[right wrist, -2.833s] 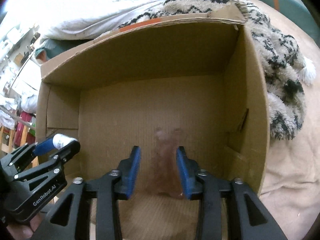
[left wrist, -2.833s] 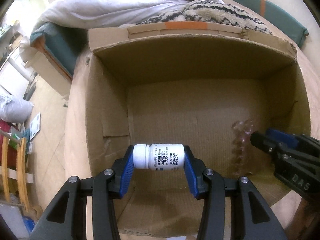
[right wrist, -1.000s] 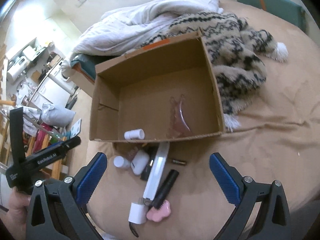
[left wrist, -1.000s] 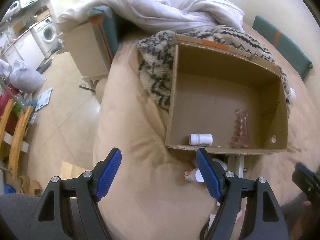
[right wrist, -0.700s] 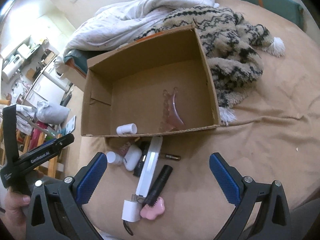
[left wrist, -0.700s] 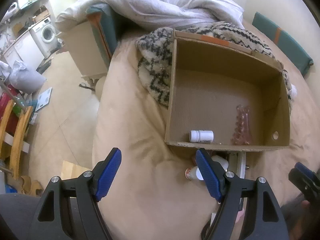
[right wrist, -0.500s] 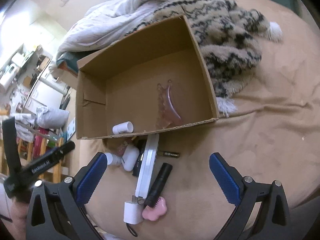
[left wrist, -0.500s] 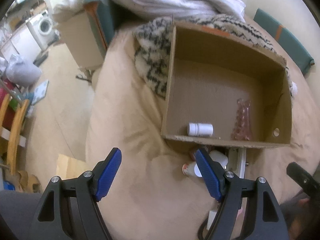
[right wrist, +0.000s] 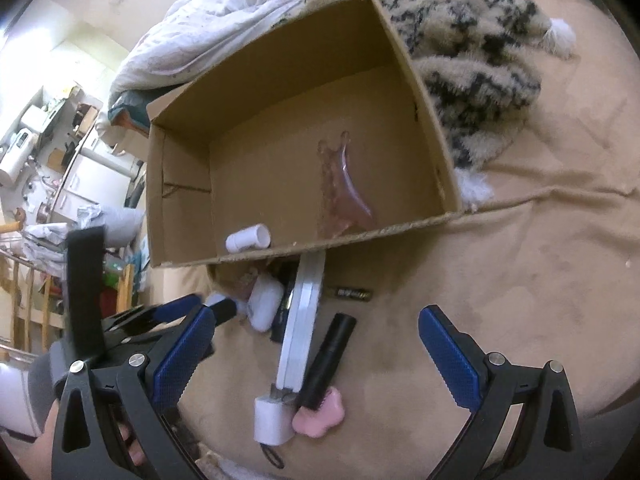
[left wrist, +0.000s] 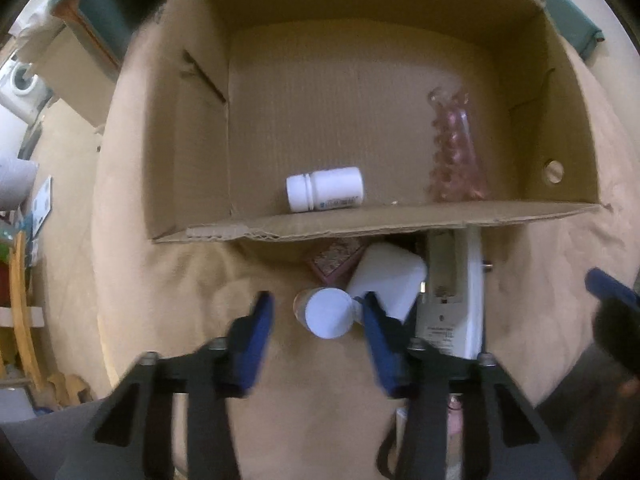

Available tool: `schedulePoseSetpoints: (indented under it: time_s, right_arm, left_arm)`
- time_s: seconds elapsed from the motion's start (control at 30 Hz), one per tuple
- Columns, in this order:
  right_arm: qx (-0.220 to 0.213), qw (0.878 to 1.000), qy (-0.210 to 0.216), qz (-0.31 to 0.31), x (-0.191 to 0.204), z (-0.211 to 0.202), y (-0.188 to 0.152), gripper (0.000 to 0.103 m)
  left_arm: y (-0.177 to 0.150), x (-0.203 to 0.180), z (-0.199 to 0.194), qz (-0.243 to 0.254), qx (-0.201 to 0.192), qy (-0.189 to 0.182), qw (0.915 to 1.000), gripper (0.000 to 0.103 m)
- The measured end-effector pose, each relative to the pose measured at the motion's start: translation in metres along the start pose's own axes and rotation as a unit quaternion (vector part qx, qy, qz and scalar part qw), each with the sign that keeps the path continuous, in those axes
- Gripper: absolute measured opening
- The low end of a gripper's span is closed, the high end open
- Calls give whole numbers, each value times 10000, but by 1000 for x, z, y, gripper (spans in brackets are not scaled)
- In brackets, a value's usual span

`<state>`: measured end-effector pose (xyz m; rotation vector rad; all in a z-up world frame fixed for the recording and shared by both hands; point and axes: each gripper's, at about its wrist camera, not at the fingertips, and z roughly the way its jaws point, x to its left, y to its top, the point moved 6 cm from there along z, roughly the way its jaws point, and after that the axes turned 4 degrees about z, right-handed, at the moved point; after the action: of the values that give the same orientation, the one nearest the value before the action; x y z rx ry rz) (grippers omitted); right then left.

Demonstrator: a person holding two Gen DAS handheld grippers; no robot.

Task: Organize rigid objects
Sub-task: 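Grasp the white bottle cap with left tool while right tool grasps white charger, then carry cap and white charger into the box and release both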

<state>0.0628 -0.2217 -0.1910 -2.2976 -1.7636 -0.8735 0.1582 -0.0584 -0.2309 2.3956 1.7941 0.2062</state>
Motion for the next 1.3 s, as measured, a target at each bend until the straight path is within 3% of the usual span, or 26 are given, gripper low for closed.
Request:
schedulePoseSetpoints:
  time_s: [0.2, 0.27, 0.33, 0.37, 0.5, 0.7, 0.8, 1.17, 1.3]
  right_arm:
    - [1407, 9868, 777, 198, 12, 33, -45, 103]
    - [1669, 9819, 877, 170, 21, 40, -57, 82]
    - [1846, 9779, 909, 363, 26, 47, -67, 52]
    - [1898, 9770, 857, 467, 25, 51, -70, 46]
    - [1961, 9781, 547, 444, 30, 61, -79, 44]
    - [2073, 9779, -256, -70, 37, 85, -91, 43]
    - [2008, 9781, -504, -228, 37, 95, -93, 30]
    - [1372, 9892, -223, -473, 42, 44, -79, 28]
    - [1002, 9935, -53, -540, 39, 15, -65, 28]
  left_arm:
    - [-3, 16, -3, -248, 62, 36, 9997, 24]
    - [-4, 21, -6, -264, 56, 86, 9996, 24]
    - [-9, 29, -10, -344, 112, 109, 9993, 24]
    - [-12, 32, -12, -420, 162, 53, 9990, 24]
    - [-23, 43, -16, -496, 229, 35, 9985, 24]
    - [-20, 37, 1, -345, 417, 190, 9984, 24]
    - [-13, 36, 4, -285, 377, 260, 9985, 24]
    - [-18, 28, -9, -310, 223, 205, 9991, 24]
    - [-23, 33, -17, -297, 98, 393, 9987, 24]
